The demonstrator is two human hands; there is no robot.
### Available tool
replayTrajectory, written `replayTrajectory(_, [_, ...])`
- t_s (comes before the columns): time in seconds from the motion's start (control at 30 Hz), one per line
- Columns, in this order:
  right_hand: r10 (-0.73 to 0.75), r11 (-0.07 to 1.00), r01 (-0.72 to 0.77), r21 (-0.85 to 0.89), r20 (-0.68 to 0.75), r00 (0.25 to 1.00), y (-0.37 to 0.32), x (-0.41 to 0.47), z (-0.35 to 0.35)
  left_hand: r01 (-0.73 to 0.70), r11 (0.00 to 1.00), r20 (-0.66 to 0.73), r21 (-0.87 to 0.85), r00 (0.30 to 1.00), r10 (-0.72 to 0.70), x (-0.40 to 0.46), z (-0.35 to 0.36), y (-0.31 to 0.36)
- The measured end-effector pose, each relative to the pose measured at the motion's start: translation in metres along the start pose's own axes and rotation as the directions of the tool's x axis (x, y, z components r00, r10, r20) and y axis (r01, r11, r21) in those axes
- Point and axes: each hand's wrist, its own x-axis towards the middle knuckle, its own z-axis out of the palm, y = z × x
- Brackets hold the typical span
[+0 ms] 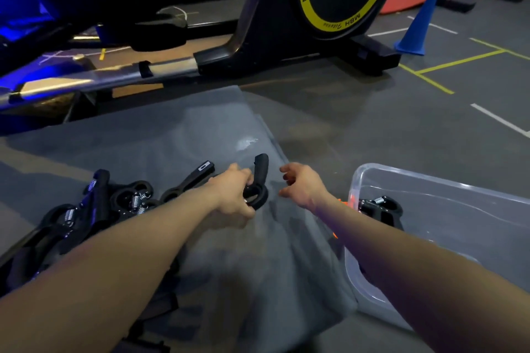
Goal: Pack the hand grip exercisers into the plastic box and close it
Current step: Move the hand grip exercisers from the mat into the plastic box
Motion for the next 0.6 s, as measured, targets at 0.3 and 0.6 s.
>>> replayTrajectory(0.3, [-0.303, 0.935, 0.267, -0.232, -0.134, 0.944, -0.001, -0.042, -0.064, -0.117, 0.871, 0.095, -0.477, 0.979, 0.183, -0.039, -0.055, 0.078])
replayTrajectory(0.6, [-0.191, 0.977, 0.155, -0.149, -0.271, 0.943, 0.037, -0.087, -0.143, -0.154, 0.667, -0.054, -0.729, 0.984, 0.168, -0.042, -0.052, 0.152])
